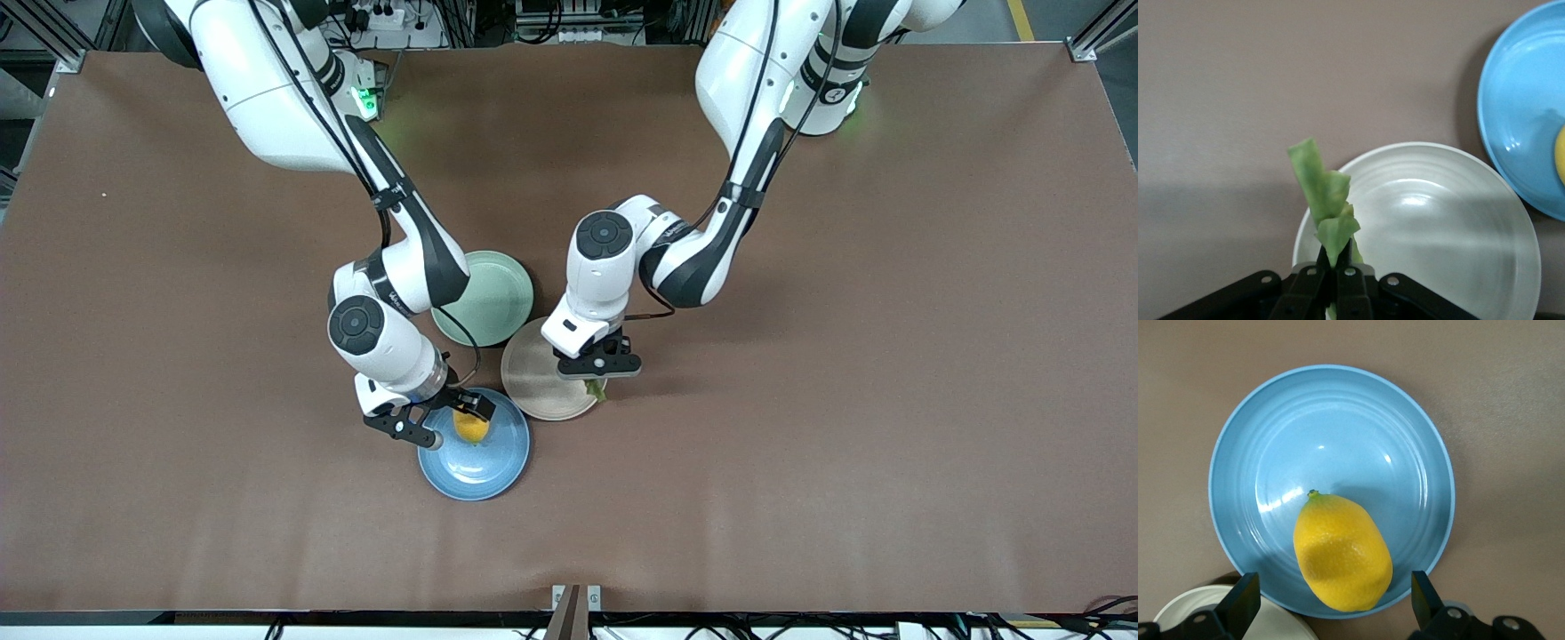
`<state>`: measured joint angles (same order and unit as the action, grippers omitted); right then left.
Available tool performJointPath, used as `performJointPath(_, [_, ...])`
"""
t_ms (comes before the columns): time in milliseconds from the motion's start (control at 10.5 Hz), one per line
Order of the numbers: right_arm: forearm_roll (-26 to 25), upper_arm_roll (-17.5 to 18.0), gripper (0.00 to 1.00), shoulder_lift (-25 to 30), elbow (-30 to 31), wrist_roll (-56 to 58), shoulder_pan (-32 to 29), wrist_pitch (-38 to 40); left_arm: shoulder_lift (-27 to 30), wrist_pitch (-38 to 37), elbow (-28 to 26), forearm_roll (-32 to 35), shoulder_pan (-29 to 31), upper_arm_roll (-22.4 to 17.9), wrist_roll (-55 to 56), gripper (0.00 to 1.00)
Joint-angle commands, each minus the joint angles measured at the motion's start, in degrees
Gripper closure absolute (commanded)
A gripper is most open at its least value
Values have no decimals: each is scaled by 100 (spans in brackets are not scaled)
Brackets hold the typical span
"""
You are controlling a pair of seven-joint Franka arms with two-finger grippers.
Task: Pick lemon and lettuce from blue and beige plates
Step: 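Lift the lettuce with the left gripper while the right gripper lowers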
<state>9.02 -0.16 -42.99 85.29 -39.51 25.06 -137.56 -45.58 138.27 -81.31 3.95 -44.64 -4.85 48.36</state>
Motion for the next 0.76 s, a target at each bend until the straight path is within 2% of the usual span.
performJointPath(0, [-32,7,0,-114,-91,-48,8,-16,347,-448,-60,106,191,54,-159,100])
performJointPath(284, [-41,7,0,-227,-91,-48,17,-25,584,-766,-69,-183,376,46,-581,100])
performJointPath(664, [-32,7,0,-350,-118,-57,60,-121,778,-1284,-69,-202,710,54,-1152,100])
